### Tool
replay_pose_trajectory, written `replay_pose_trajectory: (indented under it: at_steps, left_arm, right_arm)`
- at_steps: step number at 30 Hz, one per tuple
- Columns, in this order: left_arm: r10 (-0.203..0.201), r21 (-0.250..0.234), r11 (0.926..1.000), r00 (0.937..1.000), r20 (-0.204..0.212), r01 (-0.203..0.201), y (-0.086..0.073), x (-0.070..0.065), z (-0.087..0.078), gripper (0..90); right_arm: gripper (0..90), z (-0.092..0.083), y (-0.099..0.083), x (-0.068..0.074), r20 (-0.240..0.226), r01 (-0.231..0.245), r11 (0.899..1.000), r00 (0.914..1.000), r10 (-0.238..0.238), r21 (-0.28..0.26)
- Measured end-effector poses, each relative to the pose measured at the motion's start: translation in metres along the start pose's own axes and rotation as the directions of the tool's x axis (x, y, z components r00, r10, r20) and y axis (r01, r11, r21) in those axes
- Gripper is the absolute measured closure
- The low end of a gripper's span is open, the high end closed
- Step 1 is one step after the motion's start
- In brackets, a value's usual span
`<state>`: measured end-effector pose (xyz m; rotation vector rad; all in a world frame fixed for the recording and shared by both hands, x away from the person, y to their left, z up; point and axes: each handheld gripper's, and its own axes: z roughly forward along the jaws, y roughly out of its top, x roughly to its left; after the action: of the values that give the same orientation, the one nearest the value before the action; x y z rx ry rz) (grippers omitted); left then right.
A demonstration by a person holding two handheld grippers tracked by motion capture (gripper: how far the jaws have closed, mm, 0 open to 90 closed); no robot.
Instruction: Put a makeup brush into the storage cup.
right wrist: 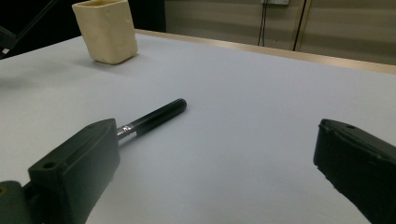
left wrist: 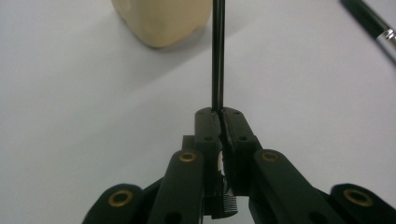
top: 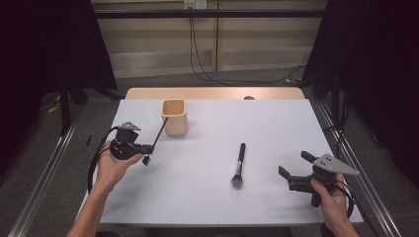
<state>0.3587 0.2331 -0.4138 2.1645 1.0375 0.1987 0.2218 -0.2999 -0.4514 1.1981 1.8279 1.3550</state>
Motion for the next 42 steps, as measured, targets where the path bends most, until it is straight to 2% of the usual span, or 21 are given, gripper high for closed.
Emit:
replay_pose_trajectory:
  at_steps: [4, 5, 8, 12, 13, 15, 21, 22, 25, 30, 31, 34, 36, 38, 42]
  left_arm:
    - [-0.004, -0.100, 0.9949, 1.0000, 0.007, 0.005, -0.002, 0.002, -0.006, 85.8]
    - [-0.014, -0.119, 0.9928, 0.9999, 0.007, 0.015, -0.003, 0.003, -0.008, 85.8]
    - [-0.003, -0.164, 0.9865, 0.9999, 0.012, 0.005, -0.005, 0.003, -0.012, 85.8]
    - [0.031, -0.228, 0.9734, 0.9991, 0.027, -0.024, -0.007, 0.001, -0.014, 85.8]
    - [0.032, -0.241, 0.9701, 0.9995, 0.005, -0.030, -0.008, -0.001, -0.013, 85.8]
    - [0.034, -0.235, 0.9717, 0.9990, 0.028, -0.027, -0.007, -0.003, -0.010, 85.8]
    - [0.061, -0.268, 0.9628, 0.9945, 0.085, -0.037, -0.005, -0.015, -0.009, 85.8]
    - [0.069, -0.269, 0.9624, 0.9920, 0.106, -0.038, -0.004, -0.017, -0.009, 85.8]
    - [0.077, -0.273, 0.9610, 0.9898, 0.120, -0.041, -0.002, -0.022, -0.008, 85.8]
    - [0.098, -0.281, 0.9581, 0.9849, 0.143, -0.054, -0.001, -0.027, -0.007, 85.8]
    - [0.112, -0.292, 0.9541, 0.9833, 0.144, -0.066, 0.000, -0.031, -0.008, 85.8]
    - [0.130, -0.306, 0.9490, 0.9781, 0.163, -0.075, 0.001, -0.036, -0.009, 85.8]
    - [0.133, -0.305, 0.9493, 0.9760, 0.173, -0.075, 0.002, -0.038, -0.009, 85.8]
    - [0.137, -0.295, 0.9522, 0.9746, 0.177, -0.081, 0.002, -0.041, -0.010, 85.8]
    - [0.160, -0.289, 0.9520, 0.9692, 0.188, -0.101, 0.002, -0.049, -0.011, 85.8]
  right_arm:
    - [0.0, -0.001, 0.000, -0.001, 0.002, -0.004, 1.000, 1.0000, 0.004, -0.004]
    - [0.0, -0.001, 0.000, -0.001, 0.003, -0.005, 1.000, 1.0000, 0.005, -0.008]
    - [0.0, -0.001, 0.000, 0.000, 0.000, 0.000, 1.000, 1.0000, 0.000, -0.007]
    - [0.0, -0.002, 0.000, 0.000, -0.001, 0.000, 1.000, 1.0000, 0.000, -0.006]
    - [0.0, -0.002, 0.000, 0.000, 0.001, -0.002, 1.000, 1.0000, 0.002, -0.008]
    - [0.0, -0.002, 0.000, 0.000, 0.009, -0.006, 1.000, 0.9999, 0.006, -0.008]
    - [0.0, -0.003, 0.000, 0.000, 0.007, -0.006, 1.000, 1.0000, 0.006, -0.012]
    - [0.0, -0.003, 0.000, 0.000, 0.002, -0.004, 1.000, 1.0000, 0.004, -0.012]
    - [0.0, -0.003, 0.000, 0.000, -0.011, -0.028, 0.999, 0.9996, 0.028, -0.022]
    - [0.0, 0.000, 0.002, 0.003, -0.043, -0.006, 1.000, 0.9990, 0.006, -0.019]
    - [0.0, 0.000, 0.002, 0.004, -0.046, -0.004, 1.000, 0.9989, 0.003, -0.021]
    - [0.0, -0.001, 0.005, 0.003, -0.057, -0.011, 1.000, 0.9983, 0.009, -0.025]
    - [0.0, -0.003, 0.010, 0.001, -0.066, -0.039, 0.998, 0.9972, 0.036, -0.045]
    - [0.0, -0.005, 0.013, 0.001, -0.060, -0.033, 0.998, 0.9977, 0.030, -0.059]
    - [0.0, -0.006, 0.015, 0.003, -0.072, -0.018, 0.998, 0.9973, 0.014, -0.066]
